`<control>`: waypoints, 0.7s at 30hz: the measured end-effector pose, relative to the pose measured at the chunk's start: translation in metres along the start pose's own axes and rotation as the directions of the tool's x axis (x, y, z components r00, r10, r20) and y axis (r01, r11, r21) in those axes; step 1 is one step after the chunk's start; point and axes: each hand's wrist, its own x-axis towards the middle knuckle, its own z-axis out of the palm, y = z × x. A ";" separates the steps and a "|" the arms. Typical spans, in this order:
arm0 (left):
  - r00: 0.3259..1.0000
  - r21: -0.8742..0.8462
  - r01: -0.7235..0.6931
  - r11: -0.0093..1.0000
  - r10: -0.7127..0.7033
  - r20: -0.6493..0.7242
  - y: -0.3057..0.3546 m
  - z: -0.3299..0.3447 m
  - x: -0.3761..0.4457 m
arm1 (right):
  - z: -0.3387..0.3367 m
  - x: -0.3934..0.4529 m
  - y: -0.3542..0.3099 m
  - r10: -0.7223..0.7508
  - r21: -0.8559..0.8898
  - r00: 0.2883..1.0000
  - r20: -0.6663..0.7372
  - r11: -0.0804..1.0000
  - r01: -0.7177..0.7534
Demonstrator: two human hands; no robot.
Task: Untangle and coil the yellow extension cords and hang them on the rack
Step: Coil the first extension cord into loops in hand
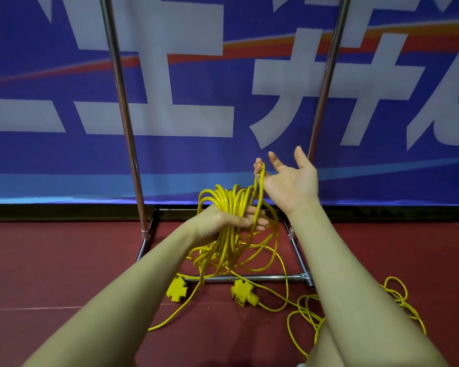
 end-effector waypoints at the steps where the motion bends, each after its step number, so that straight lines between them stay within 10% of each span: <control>1: 1.000 0.015 -0.002 1.000 0.002 -0.006 0.000 0.002 0.001 | -0.002 0.000 -0.002 -0.016 0.012 1.000 -0.007 1.000 0.016; 9: 0.953 -0.312 -0.205 0.928 0.117 -0.280 0.023 0.001 0.010 | -0.017 0.004 -0.010 -0.067 -0.312 0.998 -0.023 0.948 0.056; 15: 0.853 -0.464 -0.434 0.772 0.186 -0.488 0.040 -0.012 0.011 | -0.031 0.000 0.009 0.160 -0.866 0.987 0.014 0.495 -0.068; 21: 0.830 -0.501 -0.484 0.717 0.195 -0.522 0.045 -0.016 0.009 | -0.033 0.001 0.032 0.233 -0.958 0.961 0.152 0.276 0.085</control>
